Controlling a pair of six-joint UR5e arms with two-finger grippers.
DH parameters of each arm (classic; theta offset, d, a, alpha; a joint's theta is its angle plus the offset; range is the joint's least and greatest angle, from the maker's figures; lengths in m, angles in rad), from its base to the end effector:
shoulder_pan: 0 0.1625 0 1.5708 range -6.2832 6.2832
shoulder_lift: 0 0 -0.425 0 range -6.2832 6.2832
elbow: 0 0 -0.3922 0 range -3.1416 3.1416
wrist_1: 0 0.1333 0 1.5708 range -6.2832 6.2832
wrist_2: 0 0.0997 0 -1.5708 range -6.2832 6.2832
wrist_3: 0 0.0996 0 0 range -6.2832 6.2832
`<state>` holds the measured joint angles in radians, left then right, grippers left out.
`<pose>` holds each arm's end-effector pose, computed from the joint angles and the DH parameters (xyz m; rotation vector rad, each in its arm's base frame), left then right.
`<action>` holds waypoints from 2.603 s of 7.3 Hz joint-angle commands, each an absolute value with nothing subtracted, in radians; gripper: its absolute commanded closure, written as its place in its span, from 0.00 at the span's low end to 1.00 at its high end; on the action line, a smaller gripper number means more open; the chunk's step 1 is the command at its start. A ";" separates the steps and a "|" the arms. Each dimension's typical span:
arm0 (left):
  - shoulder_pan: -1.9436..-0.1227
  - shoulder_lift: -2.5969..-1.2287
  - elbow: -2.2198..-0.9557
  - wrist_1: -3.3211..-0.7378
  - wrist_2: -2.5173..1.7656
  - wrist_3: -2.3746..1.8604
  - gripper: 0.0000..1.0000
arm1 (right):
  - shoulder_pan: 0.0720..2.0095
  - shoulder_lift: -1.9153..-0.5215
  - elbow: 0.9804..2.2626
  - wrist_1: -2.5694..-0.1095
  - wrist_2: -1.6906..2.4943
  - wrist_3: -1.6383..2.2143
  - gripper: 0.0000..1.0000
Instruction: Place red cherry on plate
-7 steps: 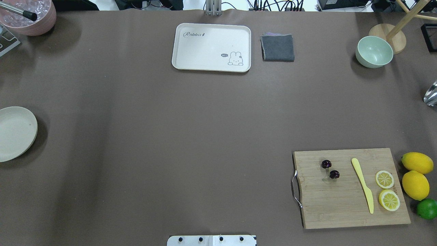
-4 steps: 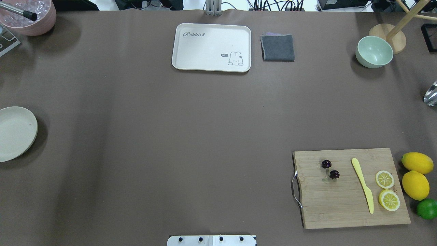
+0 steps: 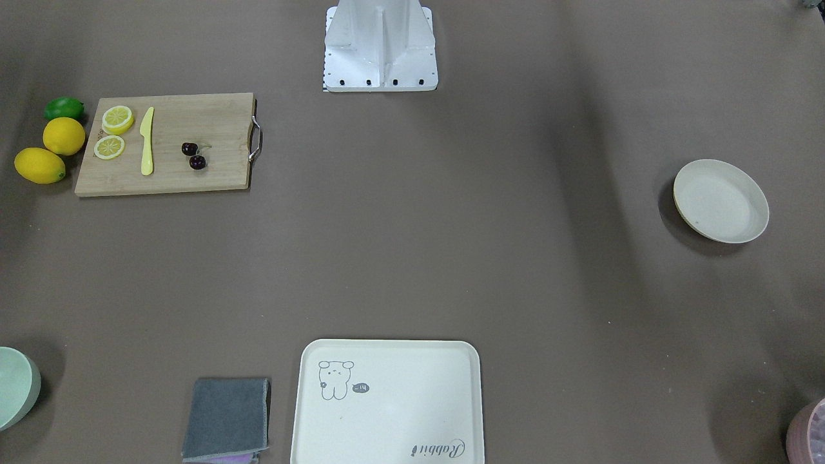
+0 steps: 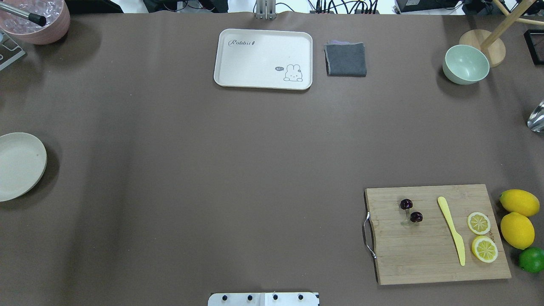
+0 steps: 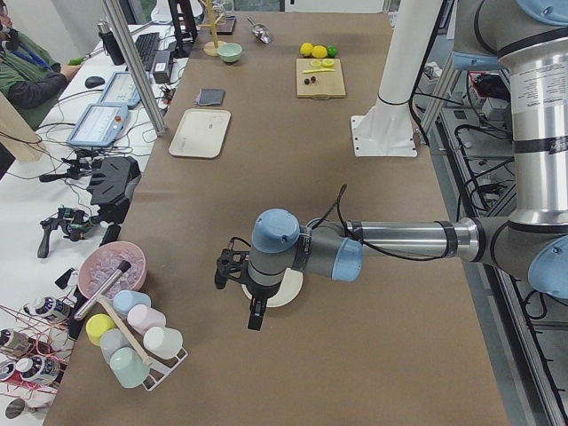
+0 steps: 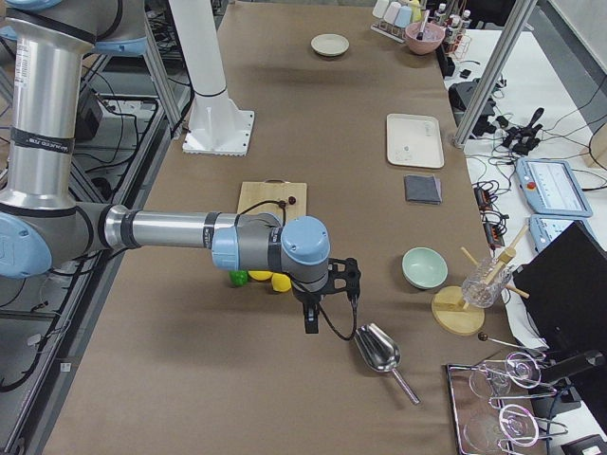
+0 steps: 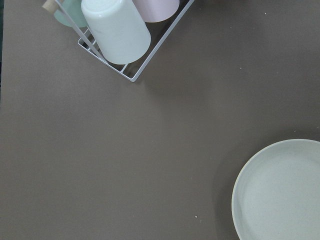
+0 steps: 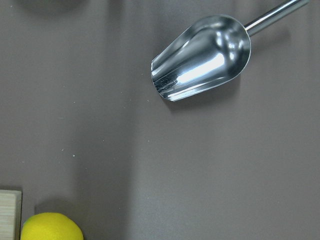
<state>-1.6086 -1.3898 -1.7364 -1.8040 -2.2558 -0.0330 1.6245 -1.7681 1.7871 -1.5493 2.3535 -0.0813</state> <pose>-0.0865 -0.4267 0.6404 0.2108 0.6816 0.0068 0.0851 -0.4073 0.6383 0.0911 -0.7783 -0.0420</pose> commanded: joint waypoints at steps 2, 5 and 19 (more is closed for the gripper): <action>-1.609 -1.384 -1.723 -1.888 -2.260 -0.038 0.02 | 1.617 -1.758 1.787 -1.549 2.353 -0.083 0.00; -1.589 -1.397 -1.657 -1.920 -2.351 -0.060 0.02 | 1.609 -1.756 1.789 -1.548 2.361 -0.084 0.00; -1.209 -1.439 -1.284 -2.574 -2.353 -0.574 0.02 | 1.608 -1.750 1.787 -1.546 2.396 -0.083 0.00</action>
<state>-1.2165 -1.4390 -1.2969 -2.5740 -2.3531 -0.5764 1.6076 -1.7511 1.7875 -1.5463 2.3962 -0.0828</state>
